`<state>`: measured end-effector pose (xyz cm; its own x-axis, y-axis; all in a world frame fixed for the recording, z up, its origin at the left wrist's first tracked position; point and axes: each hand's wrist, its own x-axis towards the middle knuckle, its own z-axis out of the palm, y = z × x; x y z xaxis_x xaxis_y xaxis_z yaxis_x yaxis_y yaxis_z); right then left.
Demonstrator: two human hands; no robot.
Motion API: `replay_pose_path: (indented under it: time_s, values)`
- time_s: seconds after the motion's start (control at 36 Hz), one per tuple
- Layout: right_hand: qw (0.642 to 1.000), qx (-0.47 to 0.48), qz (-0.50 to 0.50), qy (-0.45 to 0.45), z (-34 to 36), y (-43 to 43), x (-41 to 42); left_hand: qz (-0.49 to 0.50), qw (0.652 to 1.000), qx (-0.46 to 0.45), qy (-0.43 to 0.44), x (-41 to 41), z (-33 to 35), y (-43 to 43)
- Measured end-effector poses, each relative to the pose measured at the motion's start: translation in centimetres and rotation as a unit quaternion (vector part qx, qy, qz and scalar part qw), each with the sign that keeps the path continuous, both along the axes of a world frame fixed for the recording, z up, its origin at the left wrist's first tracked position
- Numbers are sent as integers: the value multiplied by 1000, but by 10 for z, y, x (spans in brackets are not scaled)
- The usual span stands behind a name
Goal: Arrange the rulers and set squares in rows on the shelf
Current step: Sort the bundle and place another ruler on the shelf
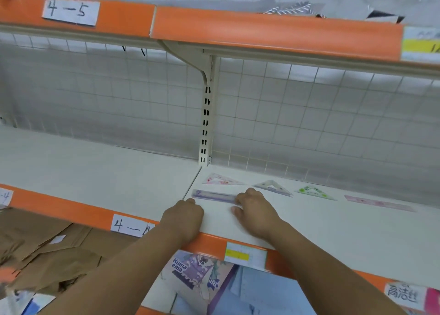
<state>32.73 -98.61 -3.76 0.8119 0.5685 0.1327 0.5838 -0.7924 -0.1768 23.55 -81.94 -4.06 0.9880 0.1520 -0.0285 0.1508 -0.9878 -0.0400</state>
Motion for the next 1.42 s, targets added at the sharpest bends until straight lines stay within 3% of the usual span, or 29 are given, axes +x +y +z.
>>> replay_pose_path:
  time_s: [0.14, 0.39, 0.64, 0.89, 1.42]
  values:
    - [999, -25, -41, -15, 7, -14, -13, -10, 999, 34, -24, -2, 4, -7]
    - [993, -68, -91, -19, 14, -38, -33, -42, 998, -3, -35, 6, 8, -21]
    - [986, -47, -162, -7, 19, -81, -53, -112, 992, -51, -36, 19, 17, -58]
    - [971, -39, -235, 5, 23, -133, -67, -177, 983, -31, -47, 18, 20, -106]
    - [963, -37, -268, -13, 33, -335, -63, -187, 980, -51, -53, 32, 31, -299]
